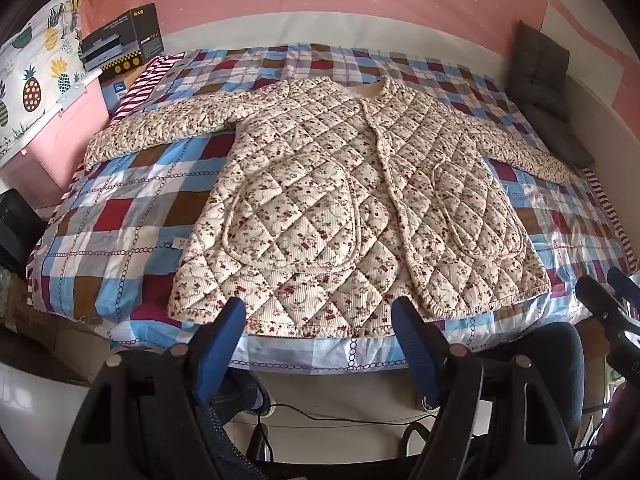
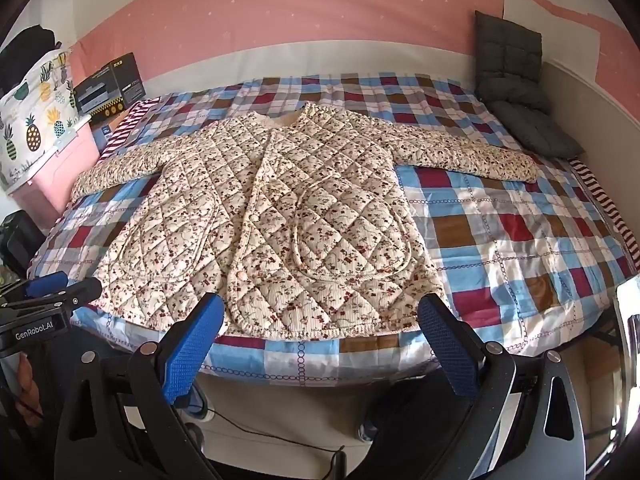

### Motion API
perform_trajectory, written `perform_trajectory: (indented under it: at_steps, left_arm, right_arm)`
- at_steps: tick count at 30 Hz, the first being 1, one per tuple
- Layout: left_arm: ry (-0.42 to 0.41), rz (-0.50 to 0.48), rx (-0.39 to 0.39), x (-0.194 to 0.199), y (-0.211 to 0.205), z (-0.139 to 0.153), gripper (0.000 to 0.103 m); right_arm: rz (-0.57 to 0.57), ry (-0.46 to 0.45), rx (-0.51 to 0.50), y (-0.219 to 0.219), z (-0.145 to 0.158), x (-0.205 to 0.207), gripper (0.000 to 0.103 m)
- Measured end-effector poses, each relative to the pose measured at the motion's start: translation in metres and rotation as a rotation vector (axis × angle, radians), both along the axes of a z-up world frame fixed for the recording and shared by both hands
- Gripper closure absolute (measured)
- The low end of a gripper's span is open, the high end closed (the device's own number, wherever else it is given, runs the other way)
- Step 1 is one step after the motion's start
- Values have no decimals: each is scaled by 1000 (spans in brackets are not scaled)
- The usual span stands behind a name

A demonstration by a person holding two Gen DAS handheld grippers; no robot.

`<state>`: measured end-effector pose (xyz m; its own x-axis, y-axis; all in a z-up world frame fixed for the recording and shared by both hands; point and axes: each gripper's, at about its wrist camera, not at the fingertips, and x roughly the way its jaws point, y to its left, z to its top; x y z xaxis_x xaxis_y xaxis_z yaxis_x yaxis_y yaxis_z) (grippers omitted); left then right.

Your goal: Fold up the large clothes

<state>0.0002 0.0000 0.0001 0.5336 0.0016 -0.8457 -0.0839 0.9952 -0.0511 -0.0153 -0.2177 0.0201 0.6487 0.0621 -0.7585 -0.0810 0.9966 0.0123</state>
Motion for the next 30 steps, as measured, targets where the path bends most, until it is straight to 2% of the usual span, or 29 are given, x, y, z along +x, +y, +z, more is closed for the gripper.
perform_trajectory:
  at_steps: [8,30]
  left_arm:
    - [-7,30,38,3,-1,1,26]
    - [-12,5,21,-4,0,5,26]
  right_arm:
    - [3,4,3,-1,-1,1,5]
    - [4,7,7,0,-1,0,5]
